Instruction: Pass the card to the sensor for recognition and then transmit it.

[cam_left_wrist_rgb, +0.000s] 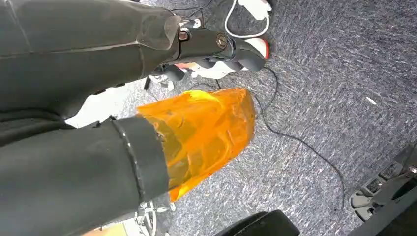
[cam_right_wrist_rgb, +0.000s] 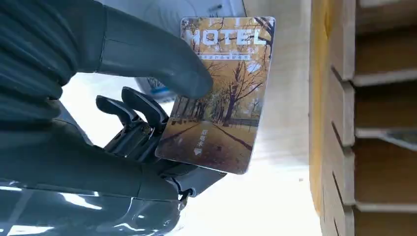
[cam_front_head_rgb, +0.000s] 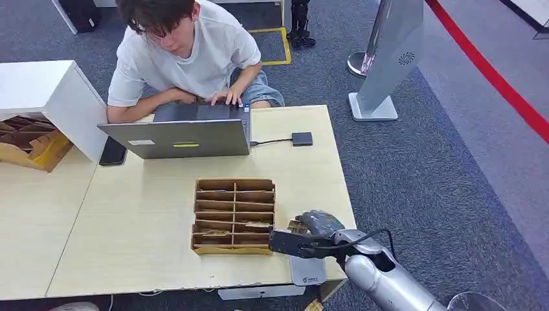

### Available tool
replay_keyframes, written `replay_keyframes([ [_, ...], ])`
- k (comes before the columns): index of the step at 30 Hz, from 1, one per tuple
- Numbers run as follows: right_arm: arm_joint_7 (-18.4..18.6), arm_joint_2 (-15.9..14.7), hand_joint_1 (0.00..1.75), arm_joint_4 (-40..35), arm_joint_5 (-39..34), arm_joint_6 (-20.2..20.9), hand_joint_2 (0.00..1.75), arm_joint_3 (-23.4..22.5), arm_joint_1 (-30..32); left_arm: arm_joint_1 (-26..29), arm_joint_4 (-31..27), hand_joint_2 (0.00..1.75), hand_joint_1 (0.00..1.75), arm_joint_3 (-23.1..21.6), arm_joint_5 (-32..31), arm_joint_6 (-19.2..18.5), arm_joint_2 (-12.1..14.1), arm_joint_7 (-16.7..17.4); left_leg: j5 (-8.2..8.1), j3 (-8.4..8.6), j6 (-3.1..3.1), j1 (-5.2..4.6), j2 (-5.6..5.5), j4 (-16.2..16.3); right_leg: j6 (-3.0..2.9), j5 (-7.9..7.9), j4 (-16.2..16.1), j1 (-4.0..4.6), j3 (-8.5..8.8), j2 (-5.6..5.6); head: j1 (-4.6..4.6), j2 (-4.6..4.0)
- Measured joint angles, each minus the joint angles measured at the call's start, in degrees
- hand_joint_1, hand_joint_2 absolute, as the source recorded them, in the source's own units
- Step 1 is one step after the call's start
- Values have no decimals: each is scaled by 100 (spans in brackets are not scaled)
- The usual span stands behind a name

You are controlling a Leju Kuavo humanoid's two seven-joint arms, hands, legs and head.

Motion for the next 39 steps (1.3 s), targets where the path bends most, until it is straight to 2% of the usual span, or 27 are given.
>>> replay_keyframes([
  [6, 9, 111, 175, -81, 350, -245, 175, -109, 32, 9, 0, 0, 0, 35, 15, 15, 0, 0, 0, -1, 0, 0, 0, 0, 0, 0, 0, 0, 0, 0, 0, 0],
  [24, 22, 302, 175, -494, 824, -481, 175, -544, 264, 70, 0, 0, 0, 188, 15, 72, 0, 0, 0, -3, 0, 0, -1, 0, 0, 0, 0, 0, -2, 0, 0, 0],
  [32, -85, 444, 175, -794, 1248, -800, 175, -754, 394, 92, 0, 0, 0, 302, -7, 103, 0, 0, 0, -3, 0, 0, -1, -1, 0, -1, 0, 0, -2, -1, 0, 0],
  [39, -319, 634, 175, -1231, 1624, -1132, 175, -955, 548, 99, 0, 0, 0, 407, -74, 116, -9, 0, -1, -3, 0, 0, -1, -1, 0, -1, 0, 0, -3, 0, 0, 0],
])
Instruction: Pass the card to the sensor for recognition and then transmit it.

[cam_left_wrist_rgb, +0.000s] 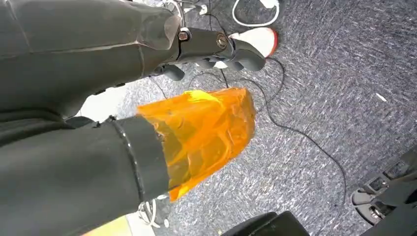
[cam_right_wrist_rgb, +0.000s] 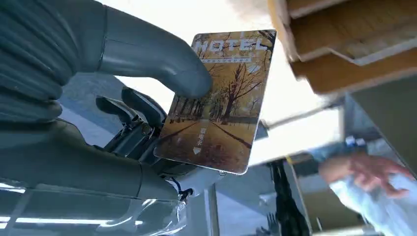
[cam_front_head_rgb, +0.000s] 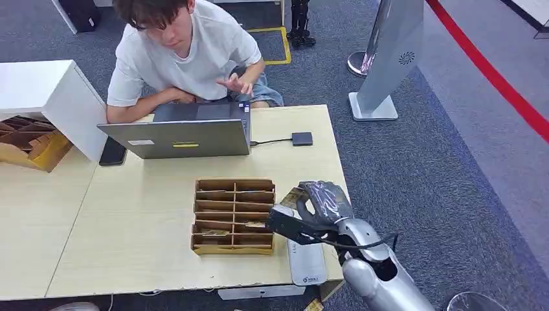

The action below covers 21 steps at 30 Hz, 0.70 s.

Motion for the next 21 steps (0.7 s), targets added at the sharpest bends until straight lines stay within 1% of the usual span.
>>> replay_keyframes([
  [6, -233, 168, 175, -353, 242, -292, 175, -137, 115, 12, 0, 0, 0, 46, -50, 0, -18, 0, 0, 0, 0, 0, 0, 0, 0, 0, 0, 0, 0, 0, 0, 0],
  [10, -395, 280, 175, -575, 413, -562, 175, -210, 174, 21, 0, 0, 0, 59, -98, 0, -39, 0, 0, 0, 0, 0, 0, 0, 0, 0, 0, 0, 0, 0, 0, 0],
  [17, -470, 382, 175, -749, 485, -651, 175, -258, 217, 23, 0, 0, 0, 70, -118, 0, -66, 0, 0, 0, 0, 0, 0, 0, 0, 0, 0, 0, 0, 0, 0, 0],
  [21, -670, 454, 175, -821, 635, -852, 175, -295, 229, 21, 0, 0, 0, 90, -173, -17, -83, -2, 0, 0, 0, 0, 0, 0, 0, 0, 0, 0, 0, 0, 2, 0],
])
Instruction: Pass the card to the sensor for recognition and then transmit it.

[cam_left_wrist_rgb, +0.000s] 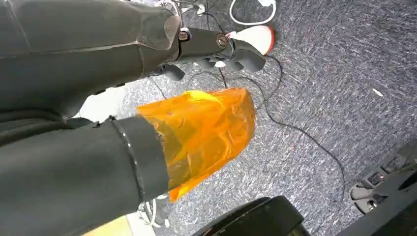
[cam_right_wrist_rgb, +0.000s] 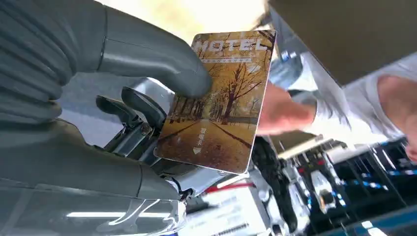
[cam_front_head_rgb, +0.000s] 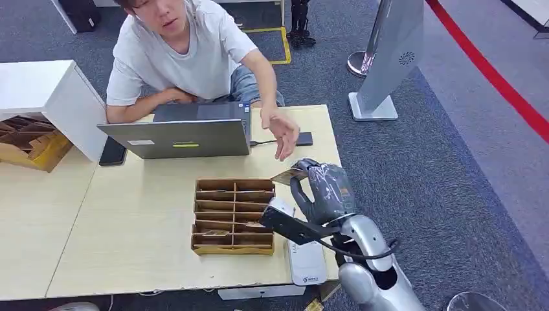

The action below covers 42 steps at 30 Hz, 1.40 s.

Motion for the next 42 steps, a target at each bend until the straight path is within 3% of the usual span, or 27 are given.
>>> replay_keyframes([
  [4, -206, 77, 175, -48, 175, -276, 175, -57, -1, -5, 0, 0, 0, 0, -81, -35, -18, 0, 0, 0, 0, 0, 0, 0, 0, 0, 0, 0, 0, 0, -2, 0],
  [12, -191, 162, 175, -48, 911, -708, 175, -83, -25, -39, 0, 0, 0, 0, -188, -88, -83, 2, 0, -1, 0, 0, 0, 0, 0, 0, 0, 0, 0, 0, -2, 0],
  [20, -125, 188, 175, -13, 1143, -761, 175, -83, -79, -54, 0, 0, 0, 0, -220, -98, -109, 2, 0, 0, 0, 0, 0, 0, 0, 0, 0, 0, 0, 0, -2, 0],
  [27, 177, 197, 175, 148, 1939, -886, 175, -74, -200, -69, -2, 0, 0, 0, -269, -114, -138, 20, 0, 0, 0, 0, 0, 0, 0, 0, 0, 0, 0, 0, 0, 0],
  [35, 244, 197, 175, 293, 2092, -899, 175, -57, -272, -85, -2, 0, 0, 0, -277, -120, -144, 20, 0, 0, 0, 0, -1, 0, 0, 0, 0, 0, 0, 0, -2, 0],
  [36, 251, 199, 157, 310, 2107, -899, 175, -50, -279, -89, -2, 0, 0, 0, -280, -122, -144, 20, 0, -1, 0, 0, -1, 0, 0, 0, 0, 0, 0, 0, -2, 0],
  [37, 255, 199, 40, 332, 2114, -895, 175, -44, -289, -95, -2, 0, 0, 0, -282, -127, -144, 20, 0, -1, 0, 0, -1, 0, 0, 0, 0, 0, 0, 0, -2, 0],
  [38, 262, 201, 0, 354, 2129, -888, 175, -35, -300, -100, -2, 0, 0, 0, -286, -136, -146, 22, 0, -1, 0, 0, 0, 0, 0, 0, 0, 0, 0, 0, -2, 0],
  [42, 295, 208, 0, 426, 2215, -846, 175, 33, -339, -115, -2, 0, 0, 0, -297, -138, -155, 28, 0, -1, 0, 0, -1, 0, 0, 0, 1, 0, 0, 0, -2, 0],
])
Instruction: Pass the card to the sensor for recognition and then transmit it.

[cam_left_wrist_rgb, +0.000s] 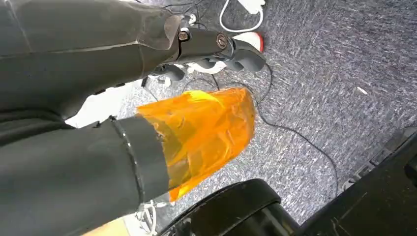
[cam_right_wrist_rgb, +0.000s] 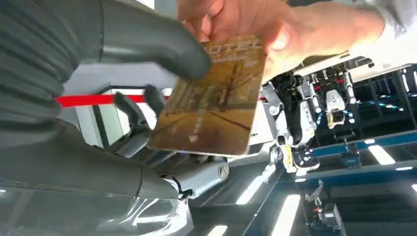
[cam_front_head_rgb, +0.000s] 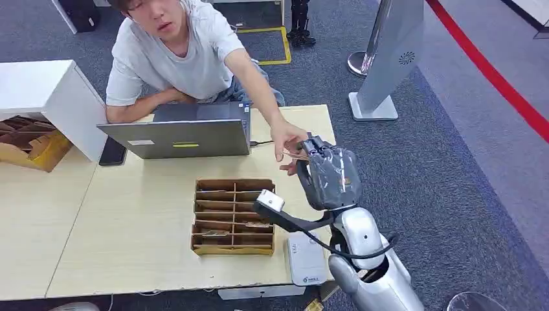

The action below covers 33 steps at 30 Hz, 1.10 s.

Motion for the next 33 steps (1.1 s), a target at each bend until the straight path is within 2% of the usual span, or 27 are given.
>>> replay_keyframes([
  [14, 26, 2, 0, 92, 13, 2, 175, 63, -64, -9, 0, 0, 0, 0, 0, -2, -20, 0, 0, 0, 0, 0, 0, 0, 0, 0, 0, 0, 0, 0, 0, 0],
  [15, 26, 2, 0, 94, 13, 2, 0, 63, -67, -9, 0, 0, 0, 0, 0, -4, -22, 0, 0, 0, 0, 0, 0, 0, 0, 0, 0, 0, 0, 0, 0, 0],
  [29, -68, 2, 0, 53, -109, 7, 0, 173, -69, -11, 0, 0, 0, 0, -9, -7, -22, 0, 0, 0, 0, 0, 0, 0, 0, 0, 0, 0, 0, 0, 0, 0],
  [30, -68, 2, 0, 52, -112, 2, 175, 175, -68, -10, 0, 0, 0, 0, -13, -7, -22, 0, 0, 0, 0, 0, 0, 0, 0, 0, 0, 0, 0, 0, 0, 0],
  [33, -83, 2, 0, 44, -166, -7, 175, 186, -67, -11, 0, 0, 0, 0, -22, -7, -22, 0, 0, 0, 0, 0, 0, 0, 0, 0, 0, 0, 0, 0, 0, 0],
])
